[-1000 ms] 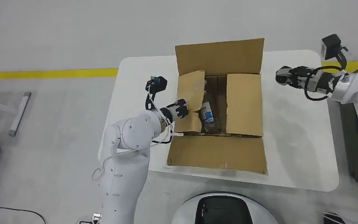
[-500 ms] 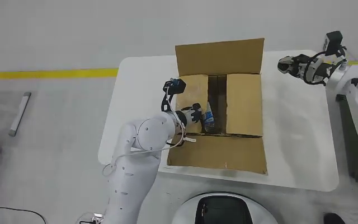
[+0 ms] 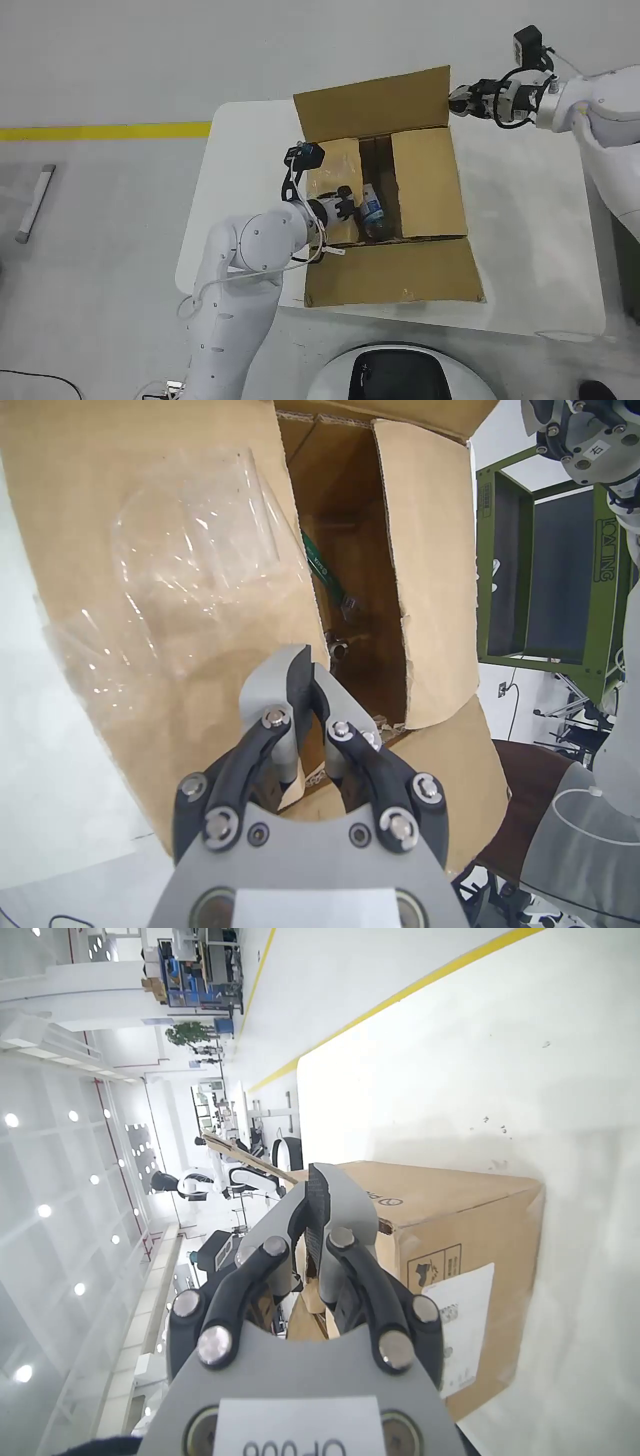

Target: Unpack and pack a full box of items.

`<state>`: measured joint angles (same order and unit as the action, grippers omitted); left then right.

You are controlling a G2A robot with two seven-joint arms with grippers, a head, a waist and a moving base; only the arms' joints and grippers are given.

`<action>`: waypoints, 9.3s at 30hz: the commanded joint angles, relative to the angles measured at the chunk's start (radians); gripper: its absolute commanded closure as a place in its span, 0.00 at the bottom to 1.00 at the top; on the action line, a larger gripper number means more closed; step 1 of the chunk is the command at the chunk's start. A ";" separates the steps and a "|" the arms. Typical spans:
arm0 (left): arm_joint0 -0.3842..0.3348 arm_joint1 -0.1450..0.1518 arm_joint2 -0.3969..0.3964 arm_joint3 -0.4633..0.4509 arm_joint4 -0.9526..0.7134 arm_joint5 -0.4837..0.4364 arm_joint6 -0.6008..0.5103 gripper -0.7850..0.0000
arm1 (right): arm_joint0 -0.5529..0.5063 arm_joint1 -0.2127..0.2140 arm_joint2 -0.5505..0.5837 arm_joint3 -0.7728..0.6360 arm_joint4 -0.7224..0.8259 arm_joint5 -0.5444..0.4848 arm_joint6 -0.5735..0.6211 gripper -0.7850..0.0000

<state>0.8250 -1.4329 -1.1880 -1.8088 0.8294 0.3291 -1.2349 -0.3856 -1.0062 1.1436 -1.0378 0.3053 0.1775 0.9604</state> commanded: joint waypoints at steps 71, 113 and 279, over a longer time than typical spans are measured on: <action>-0.138 0.030 -0.026 0.126 -0.072 0.118 0.118 1.00 | -0.345 0.106 0.105 -0.606 -0.256 0.076 0.091 1.00; -0.042 0.083 -0.109 -0.047 -0.081 0.102 0.084 1.00 | -0.222 0.047 -0.097 -0.548 -0.123 0.025 0.043 0.62; 0.091 0.216 -0.349 -0.139 0.223 0.226 -0.030 0.00 | 0.093 -0.095 0.103 0.310 0.076 -0.279 0.249 1.00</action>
<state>0.9163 -1.2170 -1.5374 -1.9481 1.0527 0.5551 -1.2649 -0.2978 -1.0999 1.2497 -0.7339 0.3722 -0.0914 1.1907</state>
